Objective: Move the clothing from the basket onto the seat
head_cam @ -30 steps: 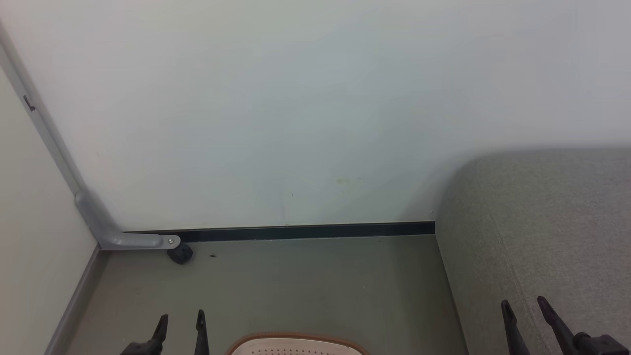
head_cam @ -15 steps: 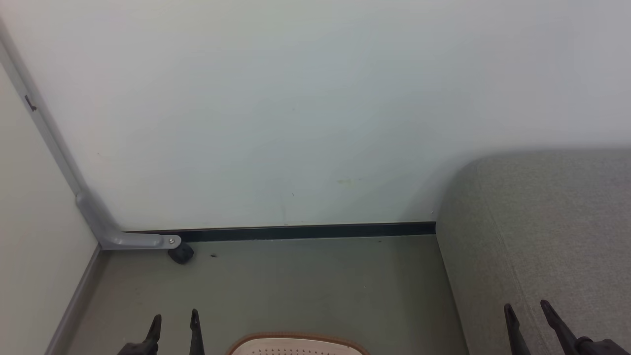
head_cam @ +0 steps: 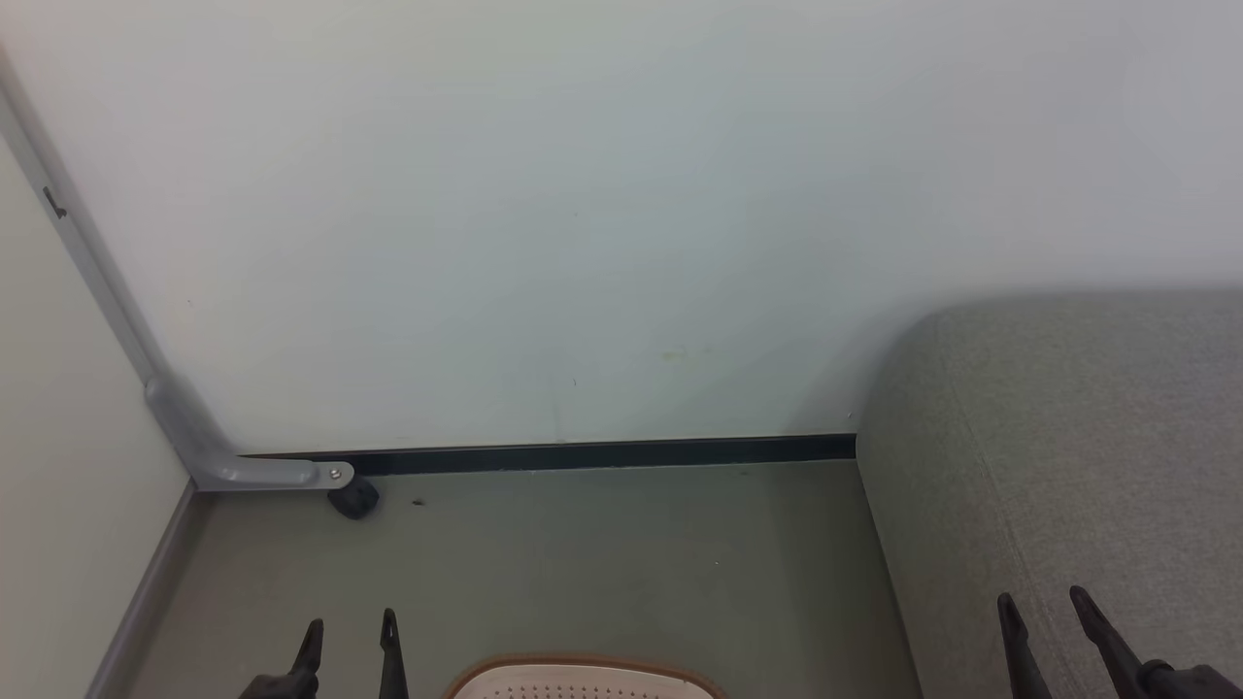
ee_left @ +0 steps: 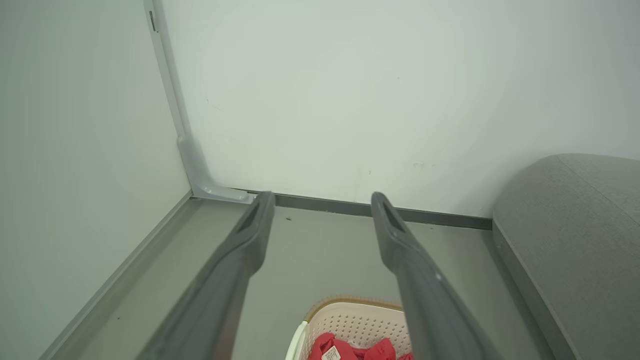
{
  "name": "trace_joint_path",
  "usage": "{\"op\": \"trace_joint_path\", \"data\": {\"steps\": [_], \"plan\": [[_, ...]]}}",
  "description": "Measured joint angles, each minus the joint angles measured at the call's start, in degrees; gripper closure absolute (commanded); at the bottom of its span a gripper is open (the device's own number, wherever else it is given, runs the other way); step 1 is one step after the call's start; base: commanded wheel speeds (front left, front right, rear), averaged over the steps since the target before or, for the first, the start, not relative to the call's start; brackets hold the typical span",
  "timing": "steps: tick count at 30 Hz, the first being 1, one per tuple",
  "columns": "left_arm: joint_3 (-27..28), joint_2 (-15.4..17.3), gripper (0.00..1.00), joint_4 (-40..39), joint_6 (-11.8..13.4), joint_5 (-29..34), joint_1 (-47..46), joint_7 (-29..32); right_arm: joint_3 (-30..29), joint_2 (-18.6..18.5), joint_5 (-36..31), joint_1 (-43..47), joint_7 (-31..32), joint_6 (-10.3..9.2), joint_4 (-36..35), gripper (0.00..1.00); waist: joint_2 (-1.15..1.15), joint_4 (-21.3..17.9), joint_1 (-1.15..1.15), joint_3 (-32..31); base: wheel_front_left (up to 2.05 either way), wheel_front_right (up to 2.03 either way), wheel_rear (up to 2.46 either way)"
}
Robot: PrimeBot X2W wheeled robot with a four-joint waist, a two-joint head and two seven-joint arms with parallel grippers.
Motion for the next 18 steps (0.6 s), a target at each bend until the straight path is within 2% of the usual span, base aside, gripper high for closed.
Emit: {"op": "trace_joint_path", "data": {"steps": [9, 18], "plan": [[-1.11, -0.26, 0.00, 1.10, 0.00, 0.00, 0.02, 0.00, -0.25, 0.11, 0.00, -0.07, -0.02, -0.05, -1.22, 0.00, 0.00, -0.17, 0.00, 0.50, 0.00, 0.00, 0.00], [-5.37, -0.78, 0.00, 5.22, -0.13, 0.01, -0.05, 0.66, -0.01, 0.27, 0.00, -1.96, -0.04, 0.03, -3.11, 0.00, 0.00, -0.95, 0.00, 2.79, 0.00, 0.00, 0.00]]}}
